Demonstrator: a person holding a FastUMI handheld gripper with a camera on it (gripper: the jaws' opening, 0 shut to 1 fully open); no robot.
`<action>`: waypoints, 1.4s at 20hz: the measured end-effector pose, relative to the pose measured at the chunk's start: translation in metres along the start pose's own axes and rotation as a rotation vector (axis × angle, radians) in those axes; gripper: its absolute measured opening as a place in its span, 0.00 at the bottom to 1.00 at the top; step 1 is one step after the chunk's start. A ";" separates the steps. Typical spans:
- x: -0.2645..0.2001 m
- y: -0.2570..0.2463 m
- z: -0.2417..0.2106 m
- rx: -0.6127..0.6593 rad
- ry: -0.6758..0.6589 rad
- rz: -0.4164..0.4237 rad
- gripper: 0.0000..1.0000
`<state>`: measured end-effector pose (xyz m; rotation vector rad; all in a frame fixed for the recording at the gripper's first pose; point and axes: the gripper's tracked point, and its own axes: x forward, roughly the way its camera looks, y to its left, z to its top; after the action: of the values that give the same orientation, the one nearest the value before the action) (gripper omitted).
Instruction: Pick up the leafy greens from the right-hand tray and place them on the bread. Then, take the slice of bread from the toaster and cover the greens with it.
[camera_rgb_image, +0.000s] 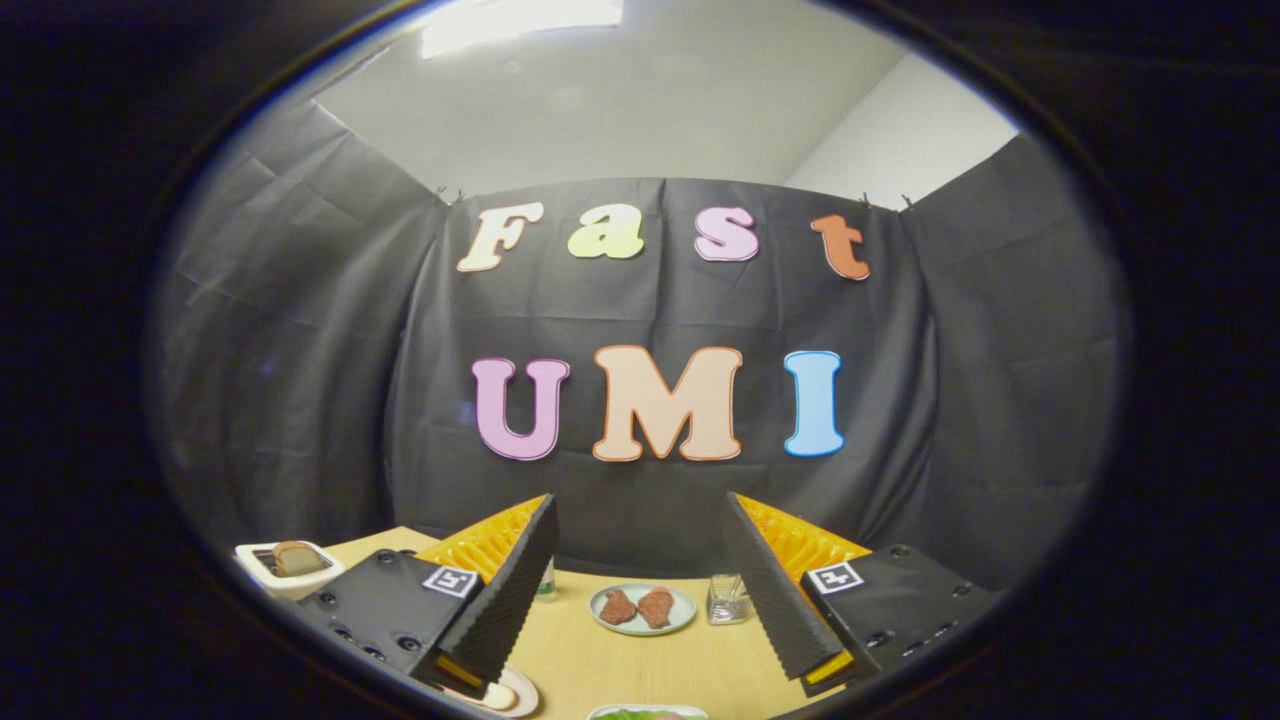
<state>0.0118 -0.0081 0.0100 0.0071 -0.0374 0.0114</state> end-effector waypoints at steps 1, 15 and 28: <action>0.001 0.000 0.000 -0.001 0.002 0.004 1.00; 0.001 -0.018 -0.037 -0.042 0.125 0.134 1.00; -0.020 -0.021 -0.133 -0.150 0.362 0.420 1.00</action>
<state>-0.0026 -0.0280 -0.1234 -0.1527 0.3230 0.4290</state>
